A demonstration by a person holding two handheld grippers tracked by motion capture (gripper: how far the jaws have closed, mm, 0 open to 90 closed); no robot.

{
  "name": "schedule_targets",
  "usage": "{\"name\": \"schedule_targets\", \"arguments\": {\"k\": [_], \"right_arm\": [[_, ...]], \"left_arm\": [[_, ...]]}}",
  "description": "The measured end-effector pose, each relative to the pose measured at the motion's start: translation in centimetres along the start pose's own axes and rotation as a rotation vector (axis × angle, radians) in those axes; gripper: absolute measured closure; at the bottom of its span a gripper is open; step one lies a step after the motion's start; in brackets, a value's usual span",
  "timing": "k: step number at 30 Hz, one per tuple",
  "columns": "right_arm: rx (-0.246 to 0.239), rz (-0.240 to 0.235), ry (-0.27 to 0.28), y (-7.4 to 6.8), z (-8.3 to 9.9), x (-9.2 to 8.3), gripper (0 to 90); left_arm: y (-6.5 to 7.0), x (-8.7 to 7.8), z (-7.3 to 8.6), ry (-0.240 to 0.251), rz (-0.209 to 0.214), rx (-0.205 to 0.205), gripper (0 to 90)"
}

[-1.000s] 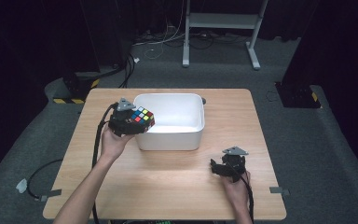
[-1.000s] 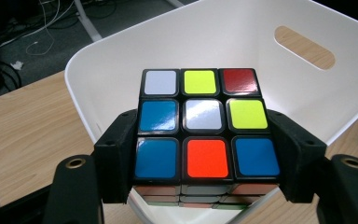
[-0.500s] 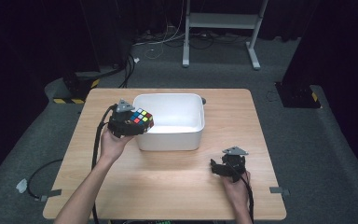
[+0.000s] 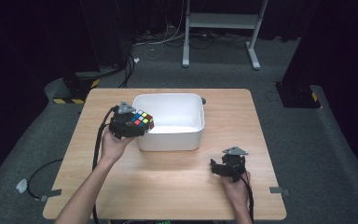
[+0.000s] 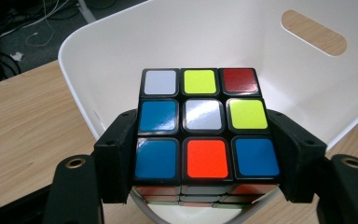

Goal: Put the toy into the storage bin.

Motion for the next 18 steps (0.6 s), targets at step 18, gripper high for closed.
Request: {"name": "schedule_targets", "arguments": {"k": [18], "right_arm": [[0.0,-0.001,0.0,-0.01,0.0,0.0,17.3]], "left_arm": [[0.29,0.51,0.24,-0.008,0.015,0.006,26.8]]}}
Point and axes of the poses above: each handheld gripper's, and its own axes: x roughly forward along the jaws, z roughly out of its underside, y roughly to its right, the point moved 4 cm from there along x, roughly forward along the jaws, and after that the axes turned 14 degrees about -z, right-handed, at the moved point
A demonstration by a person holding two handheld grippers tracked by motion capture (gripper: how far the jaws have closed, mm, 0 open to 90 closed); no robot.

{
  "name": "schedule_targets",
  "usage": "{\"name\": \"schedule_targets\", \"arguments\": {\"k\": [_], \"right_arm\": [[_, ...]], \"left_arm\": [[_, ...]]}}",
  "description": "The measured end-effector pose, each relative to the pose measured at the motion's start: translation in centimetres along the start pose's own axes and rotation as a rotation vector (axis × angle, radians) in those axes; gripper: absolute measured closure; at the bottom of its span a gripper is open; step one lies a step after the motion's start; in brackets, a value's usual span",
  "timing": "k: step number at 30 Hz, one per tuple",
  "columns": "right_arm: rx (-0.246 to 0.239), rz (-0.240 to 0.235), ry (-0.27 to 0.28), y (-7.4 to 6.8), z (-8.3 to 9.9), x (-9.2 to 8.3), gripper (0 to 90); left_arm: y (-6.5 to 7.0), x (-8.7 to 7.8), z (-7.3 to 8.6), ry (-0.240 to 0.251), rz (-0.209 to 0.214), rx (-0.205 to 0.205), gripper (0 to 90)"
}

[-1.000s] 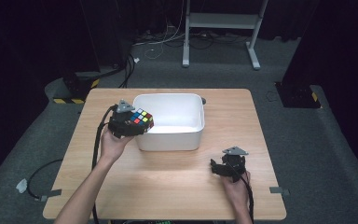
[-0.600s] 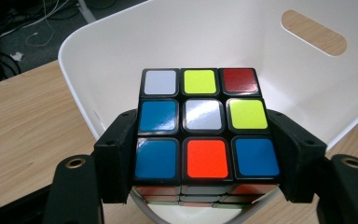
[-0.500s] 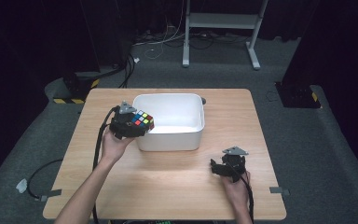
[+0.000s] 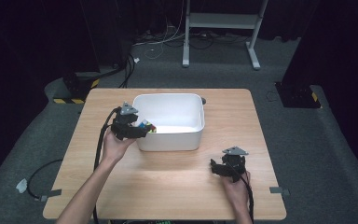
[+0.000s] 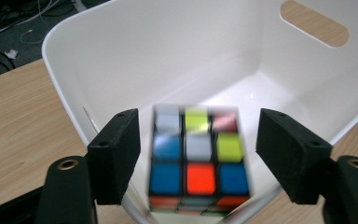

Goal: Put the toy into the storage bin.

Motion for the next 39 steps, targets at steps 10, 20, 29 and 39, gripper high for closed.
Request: {"name": "schedule_targets", "arguments": {"k": [10,20,29,39], "right_arm": [[-0.002,-0.001,0.0,0.0,0.0,0.0,17.4],[0.0,-0.001,0.0,0.0,0.0,0.0,17.4],[-0.001,0.0,0.0,0.0,0.0,0.0,17.4],[-0.002,-0.001,0.0,0.0,0.0,0.0,17.4]], "left_arm": [[-0.2,-0.2,-0.5,0.016,0.018,-0.013,20.5],[-0.7,-0.9,-1.3,0.046,0.023,-0.037,20.4],[-1.7,-1.7,-1.2,0.057,0.021,-0.07,20.6],[-2.9,-2.7,-1.0,0.068,0.01,-0.094,21.1]]}}
Point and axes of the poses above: each handheld gripper's, and its own axes: x roughly forward along the jaws, z roughly out of its underside, y roughly to its right, the point moved 4 cm from there along x, roughly forward along the jaws, and after that the axes turned 14 degrees about -z, right-handed, at the moved point
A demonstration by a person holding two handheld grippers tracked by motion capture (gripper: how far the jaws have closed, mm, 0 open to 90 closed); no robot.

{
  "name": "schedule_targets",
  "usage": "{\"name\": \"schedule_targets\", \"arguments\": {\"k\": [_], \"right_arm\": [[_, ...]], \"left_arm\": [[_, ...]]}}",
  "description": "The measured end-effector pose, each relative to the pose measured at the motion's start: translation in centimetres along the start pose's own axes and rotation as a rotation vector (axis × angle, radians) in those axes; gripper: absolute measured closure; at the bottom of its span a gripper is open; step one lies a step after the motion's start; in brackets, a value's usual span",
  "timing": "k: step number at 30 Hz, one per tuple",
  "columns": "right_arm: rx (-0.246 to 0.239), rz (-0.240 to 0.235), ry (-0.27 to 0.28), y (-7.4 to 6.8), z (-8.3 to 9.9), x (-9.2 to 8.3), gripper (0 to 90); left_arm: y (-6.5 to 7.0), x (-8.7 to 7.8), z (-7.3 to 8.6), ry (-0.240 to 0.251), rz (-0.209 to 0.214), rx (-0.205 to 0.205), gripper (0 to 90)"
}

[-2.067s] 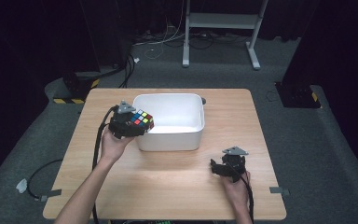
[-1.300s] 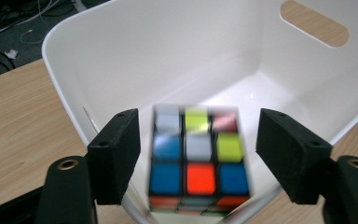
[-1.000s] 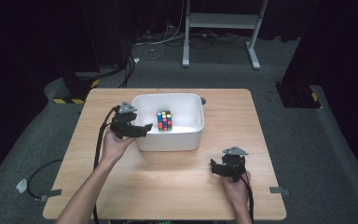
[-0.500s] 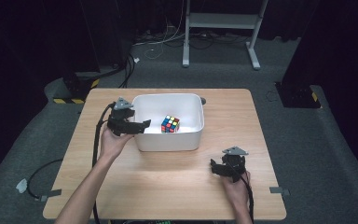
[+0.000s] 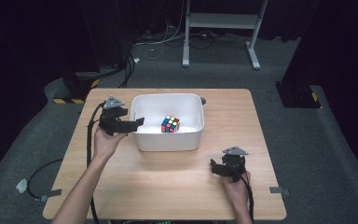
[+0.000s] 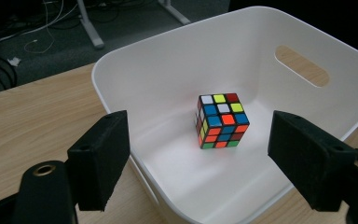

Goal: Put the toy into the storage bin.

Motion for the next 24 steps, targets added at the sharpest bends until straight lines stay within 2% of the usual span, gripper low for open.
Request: {"name": "schedule_targets", "arguments": {"k": [15,24], "right_arm": [[0.001,0.0,0.0,0.0,0.0,0.0,17.4],[0.001,0.0,0.0,0.0,0.0,0.0,17.4]], "left_arm": [[-1.2,-1.3,0.3,0.005,-0.024,-0.009,21.6],[-2.2,-2.4,0.5,0.019,-0.037,-0.035,22.0]]}}
Point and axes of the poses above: each handheld gripper's, and its own axes: x roughly forward along the jaws, z roughly out of its underside, y roughly to its right, the point moved 4 cm from there along x, roughly forward along the jaws, and after that the axes turned 14 degrees about -z, right-handed, at the moved point
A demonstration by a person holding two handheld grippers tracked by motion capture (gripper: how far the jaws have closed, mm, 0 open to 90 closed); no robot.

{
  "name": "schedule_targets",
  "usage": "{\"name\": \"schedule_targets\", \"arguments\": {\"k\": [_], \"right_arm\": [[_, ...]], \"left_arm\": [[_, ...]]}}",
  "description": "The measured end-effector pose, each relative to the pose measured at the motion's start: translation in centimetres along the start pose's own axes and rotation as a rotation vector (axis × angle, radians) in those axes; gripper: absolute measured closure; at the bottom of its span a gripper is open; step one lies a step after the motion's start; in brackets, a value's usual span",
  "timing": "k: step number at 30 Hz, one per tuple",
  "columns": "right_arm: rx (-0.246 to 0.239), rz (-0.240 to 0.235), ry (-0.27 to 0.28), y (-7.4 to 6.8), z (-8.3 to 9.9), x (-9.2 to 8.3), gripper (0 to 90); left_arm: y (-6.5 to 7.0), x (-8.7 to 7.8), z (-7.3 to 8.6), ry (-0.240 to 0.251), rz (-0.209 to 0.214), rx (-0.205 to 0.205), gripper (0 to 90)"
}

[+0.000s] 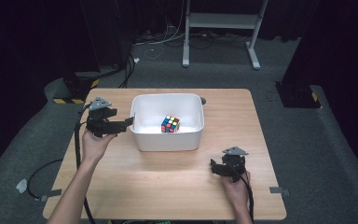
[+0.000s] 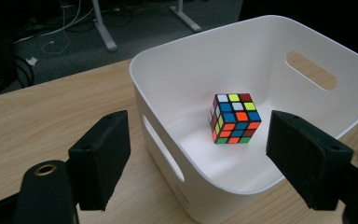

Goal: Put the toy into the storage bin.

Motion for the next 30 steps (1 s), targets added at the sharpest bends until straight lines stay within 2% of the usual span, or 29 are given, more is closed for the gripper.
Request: {"name": "schedule_targets", "arguments": {"k": [13,21,22,23,24,25,28,29,30], "right_arm": [[0.0,0.0,0.0,0.0,0.0,0.0,17.4],[0.0,0.0,0.0,0.0,0.0,0.0,17.4],[0.0,0.0,0.0,0.0,0.0,0.0,17.5],[0.0,0.0,0.0,0.0,0.0,0.0,17.4],[0.0,0.0,0.0,0.0,0.0,0.0,17.5],[0.0,0.0,0.0,0.0,0.0,0.0,17.4],[0.0,0.0,0.0,0.0,0.0,0.0,17.4],[0.0,0.0,0.0,0.0,0.0,0.0,17.4],[0.0,0.0,0.0,0.0,0.0,0.0,17.4]], "left_arm": [[-0.6,-0.8,0.6,-0.007,-0.006,0.0,22.1],[-1.2,-1.3,1.2,-0.008,-0.014,-0.018,22.1],[-1.0,-1.3,1.2,0.01,-0.017,-0.058,22.1],[-1.0,-1.3,1.2,0.012,-0.018,-0.062,22.2],[-1.1,-1.4,1.2,0.012,-0.018,-0.06,22.2],[-1.4,-1.6,1.4,-0.006,-0.017,-0.027,22.2],[-1.5,-1.7,1.5,-0.007,-0.019,-0.025,22.2],[-1.3,-1.6,1.5,0.009,-0.021,-0.059,22.2],[-1.4,-1.6,1.6,0.008,-0.023,-0.057,22.2]]}}
Point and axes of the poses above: each handheld gripper's, and its own axes: x roughly forward along the jaws, z roughly out of its underside, y roughly to its right, the point moved 4 cm from there along x, roughly forward along the jaws, and after that the axes turned 14 degrees about -z, right-handed, at the moved point
